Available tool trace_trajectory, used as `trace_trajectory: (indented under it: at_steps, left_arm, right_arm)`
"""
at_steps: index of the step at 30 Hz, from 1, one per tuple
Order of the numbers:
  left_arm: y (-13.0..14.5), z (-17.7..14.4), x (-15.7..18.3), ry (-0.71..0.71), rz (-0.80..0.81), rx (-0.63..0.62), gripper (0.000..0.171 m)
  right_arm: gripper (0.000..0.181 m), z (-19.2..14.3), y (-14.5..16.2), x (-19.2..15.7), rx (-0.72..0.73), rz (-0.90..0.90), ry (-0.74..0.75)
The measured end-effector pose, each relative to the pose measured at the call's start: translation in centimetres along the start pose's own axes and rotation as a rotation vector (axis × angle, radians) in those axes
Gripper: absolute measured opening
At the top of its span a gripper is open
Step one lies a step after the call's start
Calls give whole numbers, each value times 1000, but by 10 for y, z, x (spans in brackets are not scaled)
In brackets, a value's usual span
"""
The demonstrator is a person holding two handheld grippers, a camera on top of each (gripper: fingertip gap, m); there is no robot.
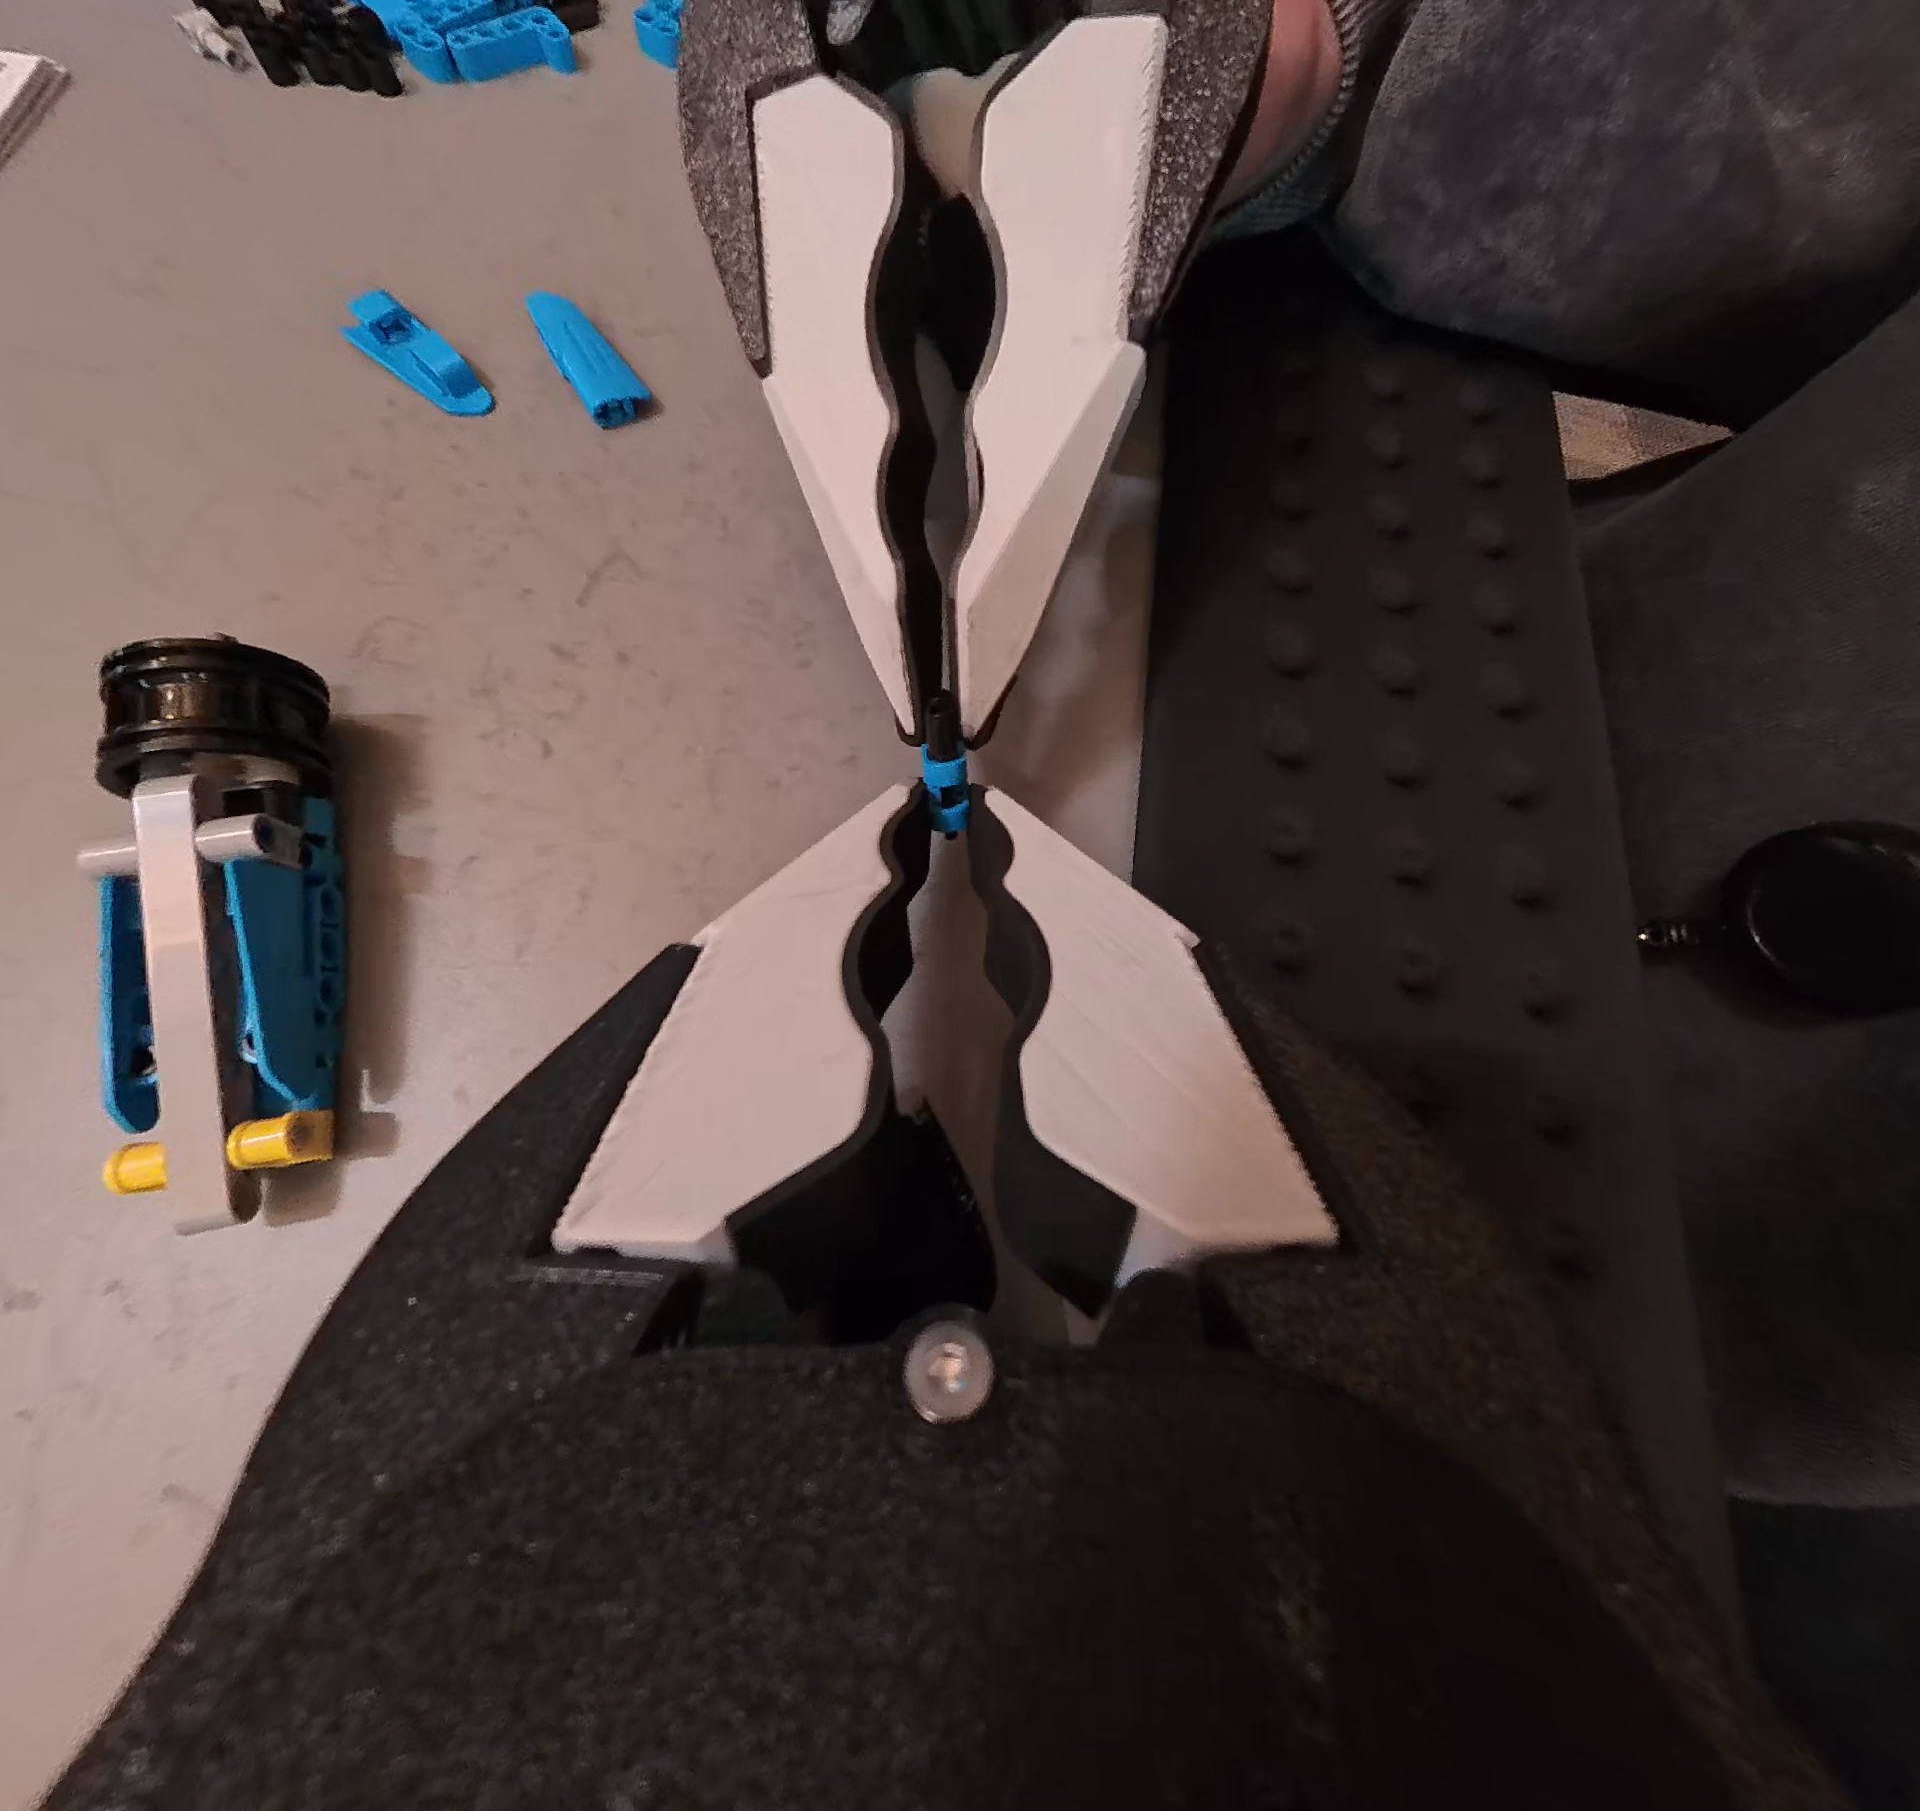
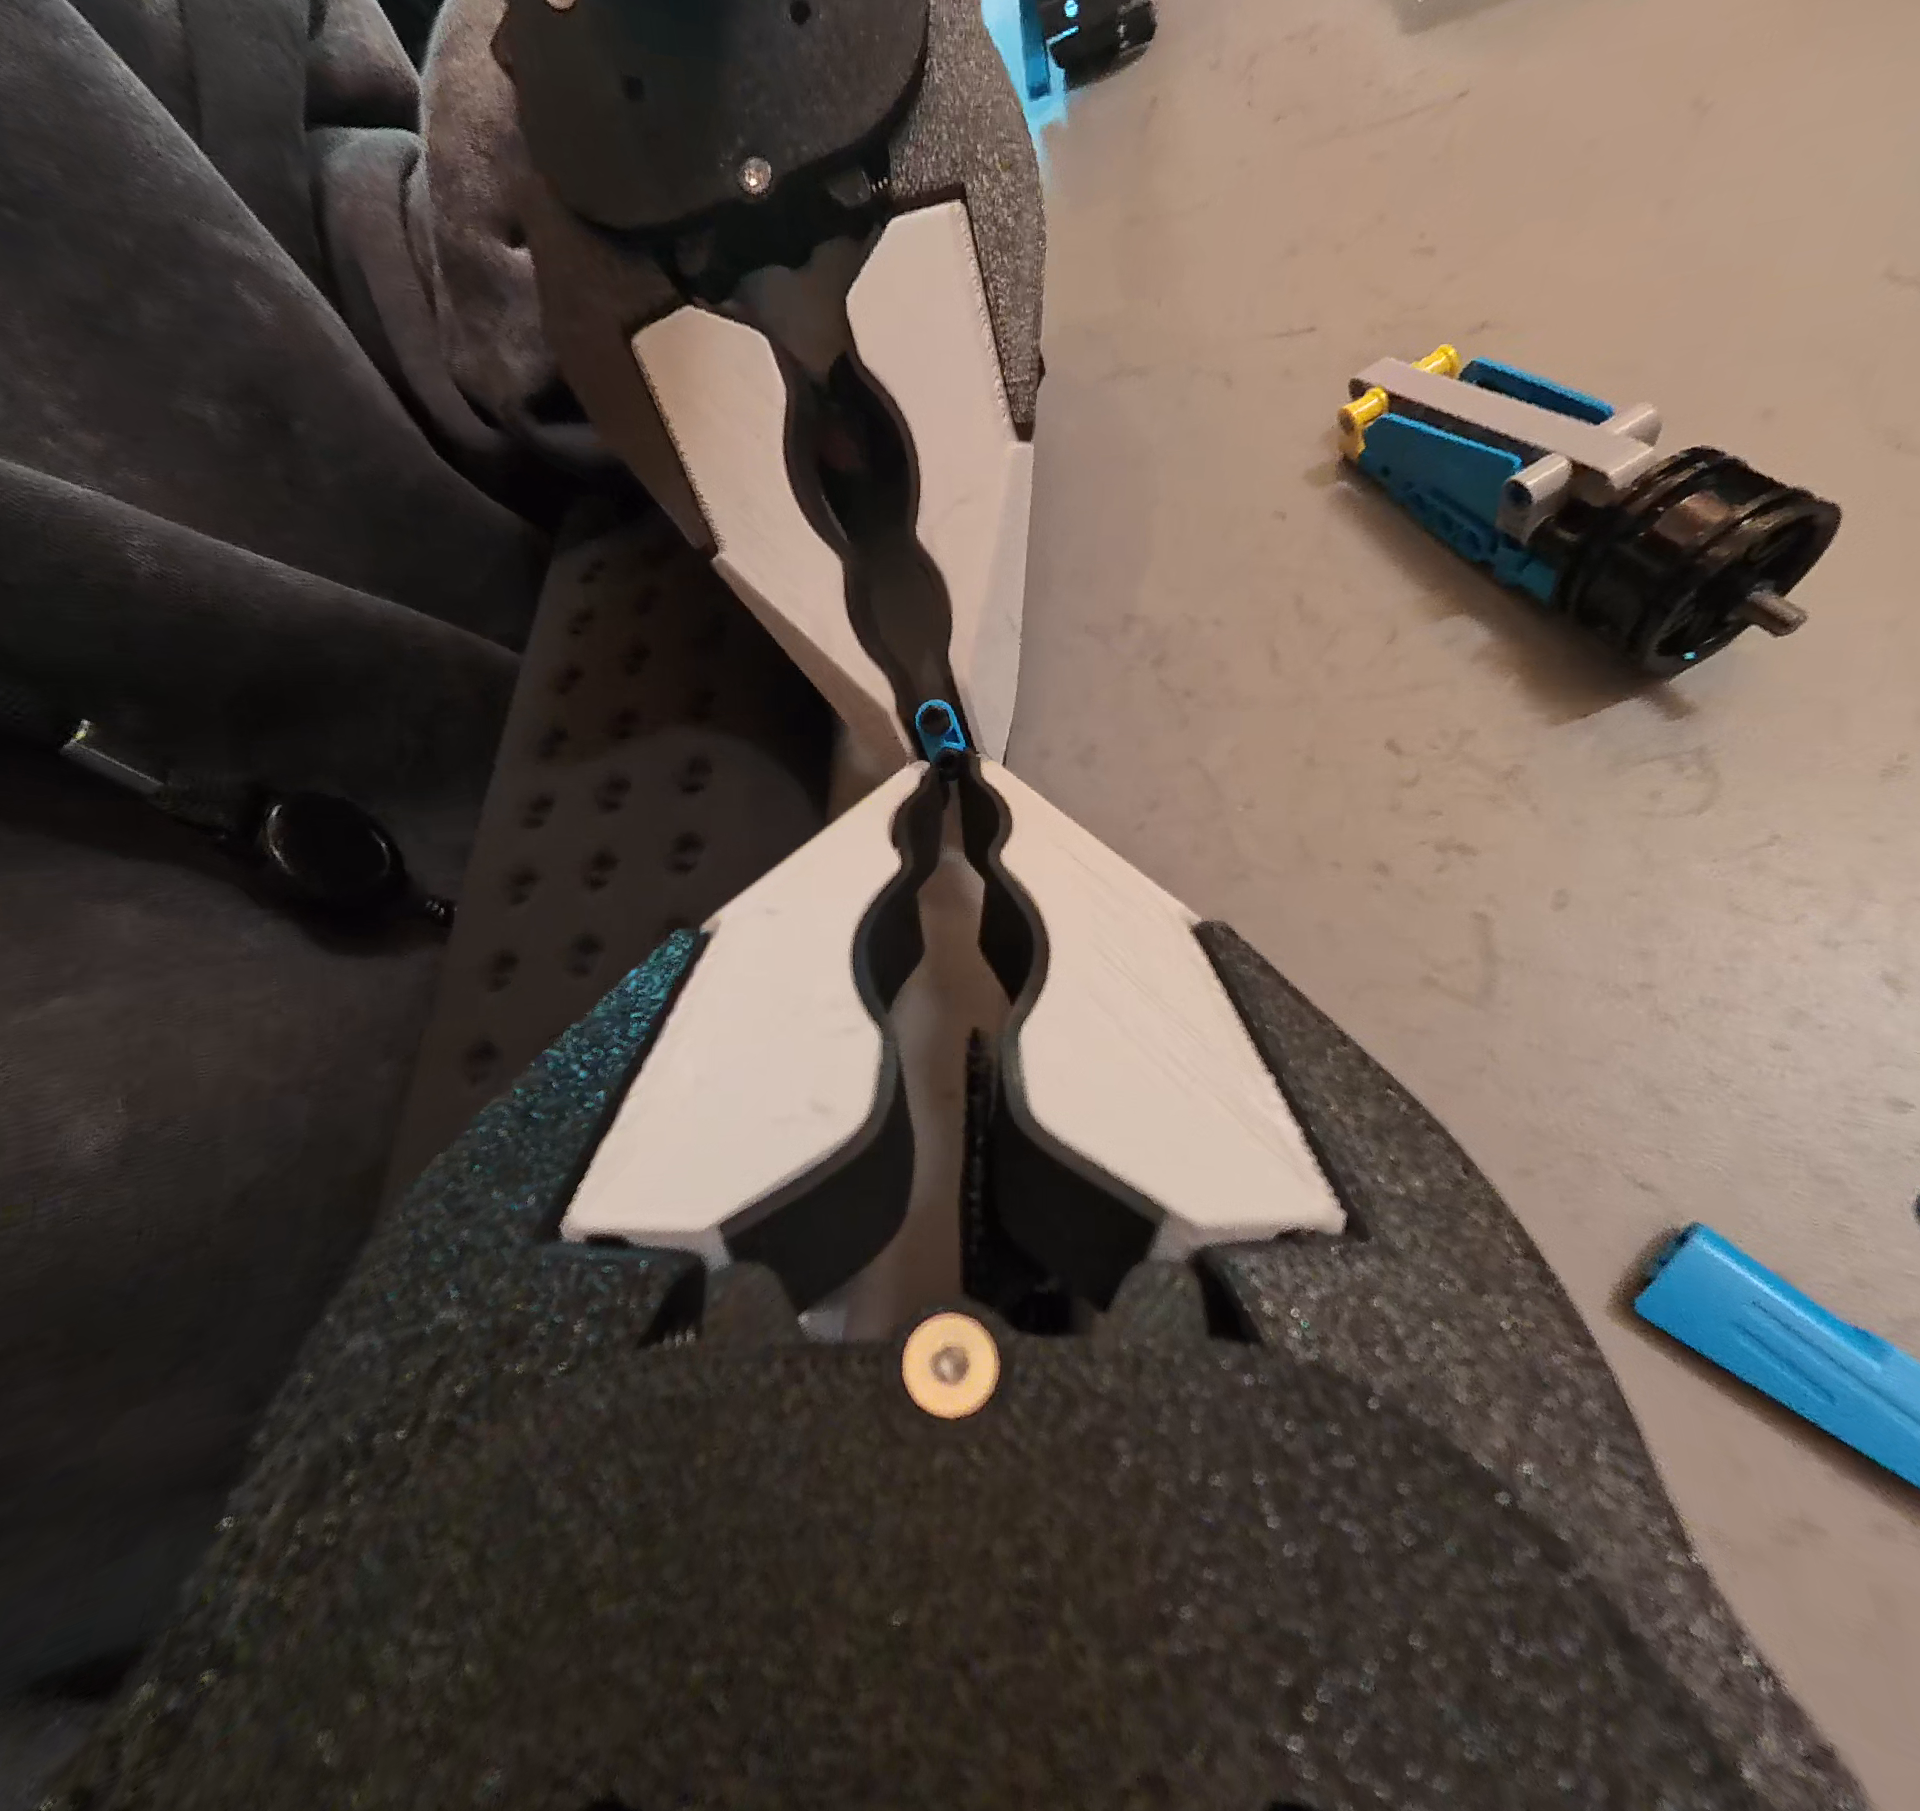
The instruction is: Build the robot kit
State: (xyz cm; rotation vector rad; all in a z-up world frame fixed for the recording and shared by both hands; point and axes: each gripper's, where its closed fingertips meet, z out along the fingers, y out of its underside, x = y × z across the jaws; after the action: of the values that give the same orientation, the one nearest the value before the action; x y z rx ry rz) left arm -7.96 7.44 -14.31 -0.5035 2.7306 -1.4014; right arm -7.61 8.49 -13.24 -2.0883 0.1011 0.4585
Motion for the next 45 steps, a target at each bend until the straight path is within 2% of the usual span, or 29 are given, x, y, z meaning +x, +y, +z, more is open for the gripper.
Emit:
trace_trajectory:
  at_steps: [8, 27, 32, 34, 36, 38, 42, 43, 45]
  left_arm:
    - [-2, -1, -1, -26, 25, 14, 2]
    - [6, 8, -5, -92, 95, -61, 2]
    - [-2, 5, -15, -135, 82, -3, 6]
    - [-4, 0, -23, -181, 63, 15, 8]
    - [-3, -8, -36, -250, 20, 29, 26]
    - [-15, -25, -45, -271, -60, 137, 29]
    - [-49, -56, -25, -117, -184, 429, 35]
    - [-53, -58, -17, -64, -187, 463, 40]
    - [-57, -63, -15, -84, -172, 492, 45]
  right_arm:
    - [3, 1, 1, 0, -7, 15, -10]
    - [2, 6, 9, 5, -75, -1, 42]
    - [3, -2, 2, 11, -33, -62, 124]
    - [4, -8, -5, 14, -12, -160, 209]
    - [4, -13, -13, 18, -6, -304, 343]
    - [4, -21, -25, 22, -7, -467, 523]
    - [4, -48, -60, 19, 6, -857, 960]
    - [4, -52, -68, 14, 13, -951, 1045]
    - [3, -56, -81, 1, 28, -1158, 1200]
